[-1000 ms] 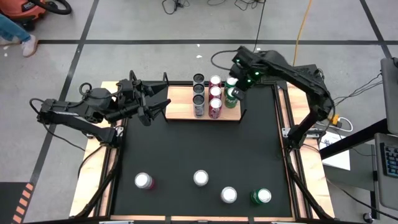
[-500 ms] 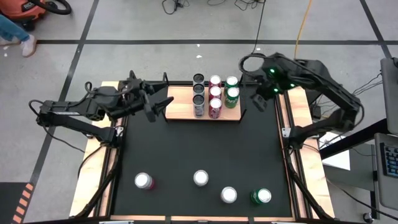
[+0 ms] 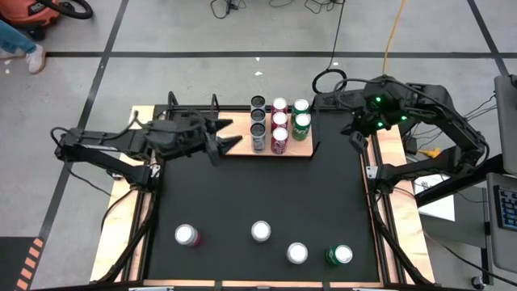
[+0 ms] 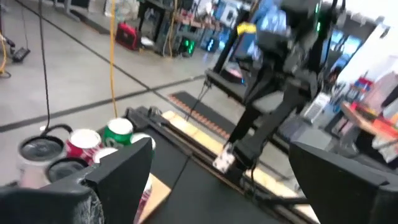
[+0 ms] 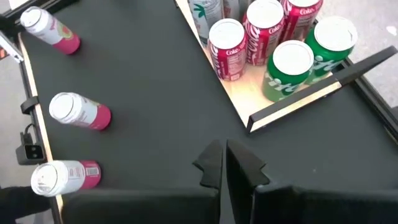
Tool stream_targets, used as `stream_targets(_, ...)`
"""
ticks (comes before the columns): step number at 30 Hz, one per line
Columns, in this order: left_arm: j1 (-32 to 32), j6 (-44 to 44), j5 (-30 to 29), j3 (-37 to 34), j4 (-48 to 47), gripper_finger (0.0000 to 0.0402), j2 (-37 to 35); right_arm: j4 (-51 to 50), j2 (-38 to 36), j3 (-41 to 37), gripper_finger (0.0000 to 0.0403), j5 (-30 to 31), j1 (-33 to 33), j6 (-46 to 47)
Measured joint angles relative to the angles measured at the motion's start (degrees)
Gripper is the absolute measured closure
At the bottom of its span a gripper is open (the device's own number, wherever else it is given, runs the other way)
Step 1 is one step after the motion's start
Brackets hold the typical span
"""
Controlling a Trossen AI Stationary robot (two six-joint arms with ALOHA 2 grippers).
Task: Place canned beverage on shelf
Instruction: Put the green soda can on the shelf
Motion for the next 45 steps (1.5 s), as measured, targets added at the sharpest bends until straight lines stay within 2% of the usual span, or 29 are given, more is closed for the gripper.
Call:
stream_targets(6, -1.5, -2.6, 0.0, 4.2, -0.3, 0.0027, 6.6, -0.8, -0.7, 0.0, 0.0403, -2.9, 0.0, -1.4)
stream_targets(10, -1.9, -3.0, 1.4, 4.7, -0.5, 0.0027, 9.1, -1.5, -0.5, 0.0, 0.0403, -5.9, 2.0, 6.7)
stream_targets(14, -1.9, -3.0, 5.1, 4.8, -0.6, 0.0027, 9.4, -1.4, -0.4, 0.0, 0.0403, -5.8, 8.8, 15.3)
stream_targets(20, -2.6, -2.1, 9.6, 4.8, -0.9, 0.0027, 8.8, -1.5, 0.2, 0.0, 0.0403, 0.1, 22.1, 27.0)
stream_targets(23, -3.5, -0.3, 11.0, 4.8, -1.1, 0.0027, 8.8, -1.5, 1.9, 0.0, 0.0403, 0.4, 28.3, 31.6)
stream_targets(27, -5.1, 0.5, 11.4, 4.8, -2.8, 0.0027, 8.8, -2.4, 5.3, 0.0, 0.0403, 0.0, 35.7, 36.7)
stream_targets(34, -6.9, 0.1, 11.5, 4.8, -12.1, 0.0027, 8.8, -2.5, 11.2, 0.0, 0.0401, -0.1, 46.3, 42.3)
stream_targets(38, -7.9, 0.1, 12.8, 4.8, -15.2, 0.0027, 8.8, -1.7, 13.9, 0.0, 0.0376, -0.2, 52.2, 46.6)
stream_targets(45, -9.2, 0.0, 15.6, 4.8, -17.9, 0.0027, 8.8, -0.6, 17.5, 0.0, 0.0295, 0.2, 59.3, 56.4)
